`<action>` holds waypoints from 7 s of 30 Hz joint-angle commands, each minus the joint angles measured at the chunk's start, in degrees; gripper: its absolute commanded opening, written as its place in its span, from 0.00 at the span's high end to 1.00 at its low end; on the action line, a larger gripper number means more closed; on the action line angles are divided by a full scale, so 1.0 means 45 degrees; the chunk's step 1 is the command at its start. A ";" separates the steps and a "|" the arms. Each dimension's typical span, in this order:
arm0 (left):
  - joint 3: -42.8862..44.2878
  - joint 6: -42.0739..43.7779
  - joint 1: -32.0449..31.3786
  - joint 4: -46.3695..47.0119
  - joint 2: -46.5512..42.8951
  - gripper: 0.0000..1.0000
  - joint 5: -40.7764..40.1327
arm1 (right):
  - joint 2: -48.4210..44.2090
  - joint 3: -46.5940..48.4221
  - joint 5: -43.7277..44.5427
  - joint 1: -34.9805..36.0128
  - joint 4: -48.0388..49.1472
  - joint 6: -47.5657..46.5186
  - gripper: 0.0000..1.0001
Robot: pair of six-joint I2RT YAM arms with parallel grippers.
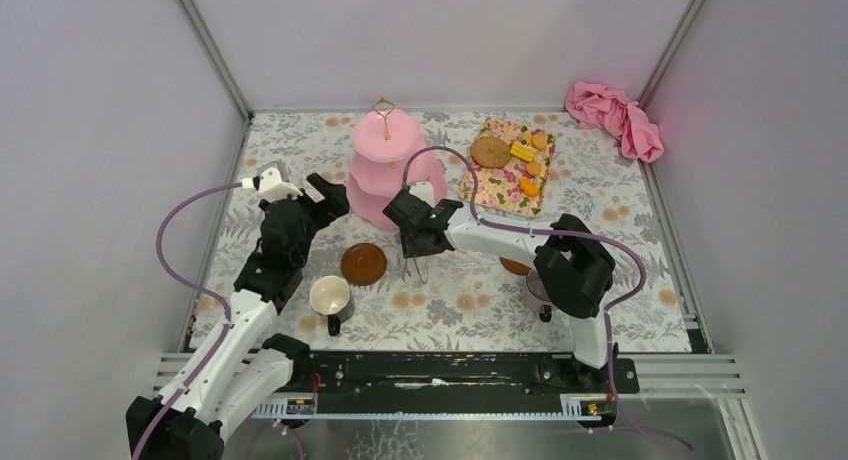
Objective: Serve the afternoon tea
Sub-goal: Place the desert on the desert table, then place the clamp on the tray, then pick up the clamp from the tray.
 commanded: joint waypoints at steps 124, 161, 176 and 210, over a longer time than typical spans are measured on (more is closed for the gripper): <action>0.0055 0.0036 0.0192 0.0770 -0.0082 0.00 0.0528 | -0.0666 -0.2664 -0.1963 -0.4995 0.1433 -0.2724 0.49; 0.0131 0.0053 0.0192 0.0780 0.0174 0.00 0.0581 | -0.1102 -0.4839 0.0451 -0.3698 0.3330 -0.2434 0.31; 0.0111 0.0056 0.0192 0.0775 0.0136 0.00 0.0562 | -0.0511 -0.6272 0.2161 -0.3034 0.4738 -0.1728 0.36; 0.0020 -0.0002 0.0197 0.0780 -0.0051 0.00 0.0598 | -0.1645 -0.6346 0.2327 -0.2527 0.3641 -0.1566 0.47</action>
